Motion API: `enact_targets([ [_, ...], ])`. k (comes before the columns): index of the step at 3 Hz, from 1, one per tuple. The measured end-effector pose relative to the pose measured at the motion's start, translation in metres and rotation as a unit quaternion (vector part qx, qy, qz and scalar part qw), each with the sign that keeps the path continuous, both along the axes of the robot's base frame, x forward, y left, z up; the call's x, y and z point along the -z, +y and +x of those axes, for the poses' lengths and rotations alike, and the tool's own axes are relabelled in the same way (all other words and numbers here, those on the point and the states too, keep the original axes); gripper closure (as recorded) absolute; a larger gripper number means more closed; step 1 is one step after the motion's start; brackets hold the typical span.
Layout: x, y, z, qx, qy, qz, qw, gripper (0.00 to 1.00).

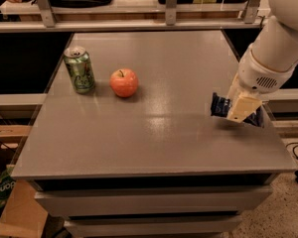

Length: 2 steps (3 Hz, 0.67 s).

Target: Move rxbar blueberry near apple

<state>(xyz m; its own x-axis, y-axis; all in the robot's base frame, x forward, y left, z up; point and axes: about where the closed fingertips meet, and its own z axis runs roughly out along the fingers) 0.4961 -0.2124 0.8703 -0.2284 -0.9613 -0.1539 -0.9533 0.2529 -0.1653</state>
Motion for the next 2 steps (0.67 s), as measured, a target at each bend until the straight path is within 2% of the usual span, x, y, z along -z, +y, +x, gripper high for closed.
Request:
enact_targets([
  [1,0.000,0.000,0.000,0.000,0.000,0.000,1.0000,1.00],
  [2,-0.002,0.020,0.011,-0.033,-0.010,0.006,0.9994,1.00],
])
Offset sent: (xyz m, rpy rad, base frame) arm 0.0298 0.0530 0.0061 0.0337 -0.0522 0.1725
